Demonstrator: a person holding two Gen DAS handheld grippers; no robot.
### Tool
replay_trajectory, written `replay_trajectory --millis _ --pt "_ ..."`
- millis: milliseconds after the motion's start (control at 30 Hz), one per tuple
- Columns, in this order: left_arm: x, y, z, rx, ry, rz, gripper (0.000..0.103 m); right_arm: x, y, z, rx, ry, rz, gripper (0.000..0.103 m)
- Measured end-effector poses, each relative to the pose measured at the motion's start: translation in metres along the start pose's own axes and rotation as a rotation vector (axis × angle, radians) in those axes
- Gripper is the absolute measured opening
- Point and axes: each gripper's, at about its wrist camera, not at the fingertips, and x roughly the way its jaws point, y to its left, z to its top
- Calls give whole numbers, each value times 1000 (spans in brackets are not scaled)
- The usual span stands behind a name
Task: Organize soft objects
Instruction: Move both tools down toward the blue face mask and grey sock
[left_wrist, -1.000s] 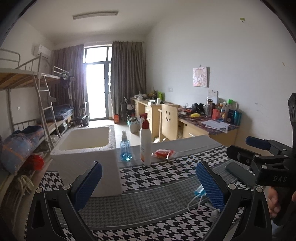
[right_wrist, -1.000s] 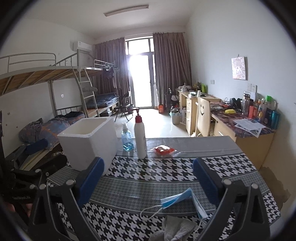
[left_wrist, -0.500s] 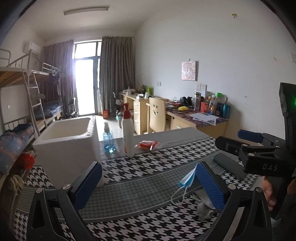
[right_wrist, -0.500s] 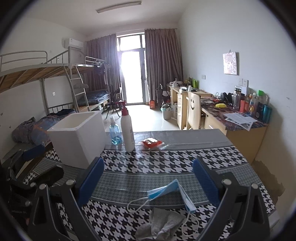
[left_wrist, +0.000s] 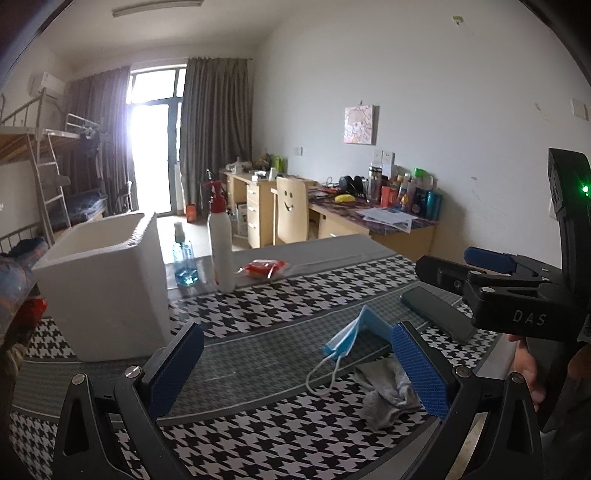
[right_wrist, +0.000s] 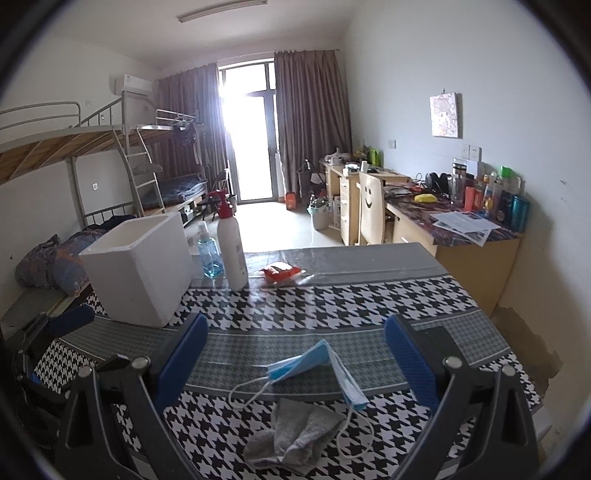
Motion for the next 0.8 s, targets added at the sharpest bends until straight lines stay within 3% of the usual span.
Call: replay_trajectory --millis 800 --pt "34 -32 -16 40 115 -74 102 13 -27 -21 5 62 -60 98"
